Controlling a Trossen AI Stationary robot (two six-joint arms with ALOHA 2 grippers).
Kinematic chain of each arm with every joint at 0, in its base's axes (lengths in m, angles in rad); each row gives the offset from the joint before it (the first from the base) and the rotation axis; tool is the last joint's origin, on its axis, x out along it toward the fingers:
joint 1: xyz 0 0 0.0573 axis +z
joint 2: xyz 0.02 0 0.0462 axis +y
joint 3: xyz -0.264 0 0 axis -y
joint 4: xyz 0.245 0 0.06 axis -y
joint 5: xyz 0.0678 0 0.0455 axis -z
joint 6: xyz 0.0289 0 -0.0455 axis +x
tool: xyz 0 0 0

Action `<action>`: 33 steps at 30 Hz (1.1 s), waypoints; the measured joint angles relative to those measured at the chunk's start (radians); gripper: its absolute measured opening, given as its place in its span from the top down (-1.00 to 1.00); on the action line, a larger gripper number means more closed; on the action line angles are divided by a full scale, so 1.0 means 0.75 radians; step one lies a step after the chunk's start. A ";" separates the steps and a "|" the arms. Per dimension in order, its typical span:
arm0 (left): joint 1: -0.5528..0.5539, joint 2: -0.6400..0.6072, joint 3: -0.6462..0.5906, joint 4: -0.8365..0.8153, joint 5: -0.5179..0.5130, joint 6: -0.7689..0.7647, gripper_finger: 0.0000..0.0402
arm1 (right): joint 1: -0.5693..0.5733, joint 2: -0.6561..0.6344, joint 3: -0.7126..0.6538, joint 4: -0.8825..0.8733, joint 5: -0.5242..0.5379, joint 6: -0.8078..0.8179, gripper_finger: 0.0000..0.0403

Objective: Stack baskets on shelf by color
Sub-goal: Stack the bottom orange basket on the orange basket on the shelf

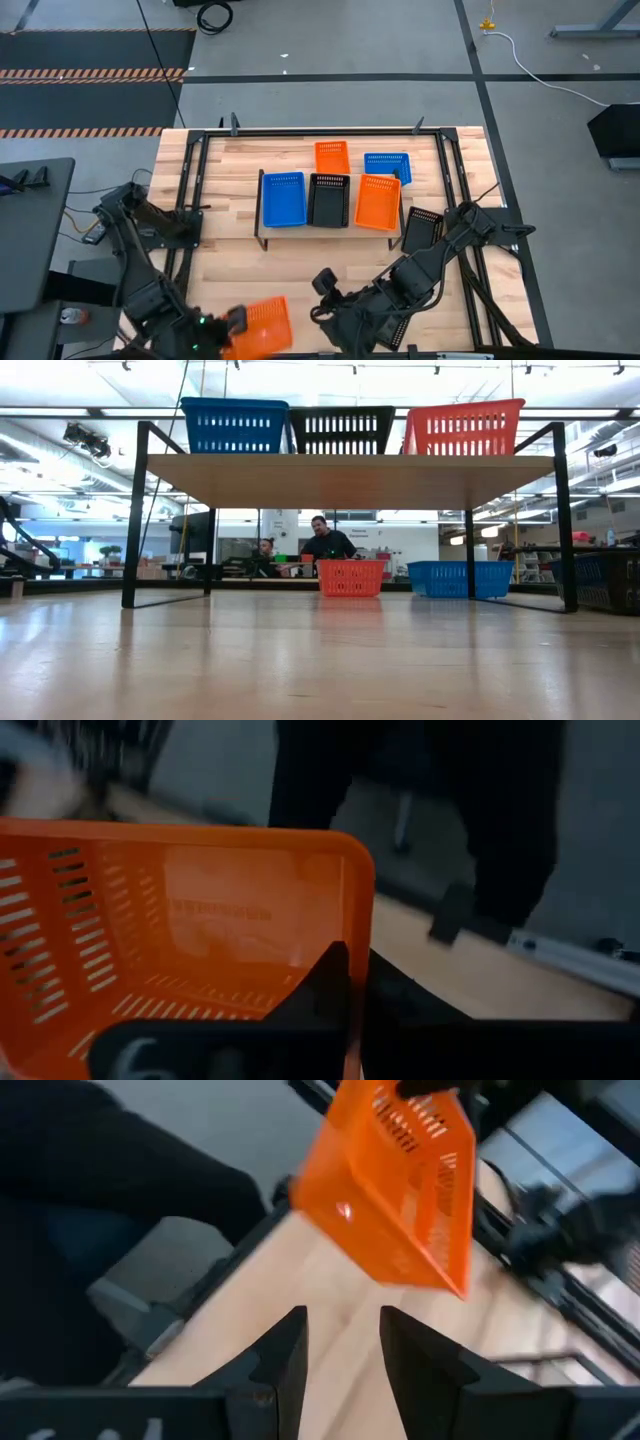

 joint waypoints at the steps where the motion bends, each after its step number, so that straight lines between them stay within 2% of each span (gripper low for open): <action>1: -0.011 0.000 0.000 0.043 0.028 0.051 0.96 | 0.000 0.000 -0.001 0.013 -0.034 -0.025 0.34; 7: -0.038 0.001 0.000 0.273 0.230 0.404 0.96 | 0.003 0.002 -0.001 0.189 -0.200 -0.110 0.34; 11: -0.004 0.001 0.000 0.358 0.330 0.541 0.96 | 0.021 0.002 -0.001 0.355 -0.299 -0.204 0.34; 18: 0.119 0.001 0.000 0.372 0.407 0.550 0.96 | 0.023 0.004 -0.007 0.445 -0.336 -0.224 0.33; 27: 0.228 0.002 0.000 0.370 0.483 0.580 0.96 | 0.019 0.007 -0.204 0.625 -0.416 -0.237 0.33; 33: 0.237 0.002 0.000 0.377 0.507 0.586 0.96 | 0.019 0.006 -0.274 0.712 -0.415 -0.237 0.38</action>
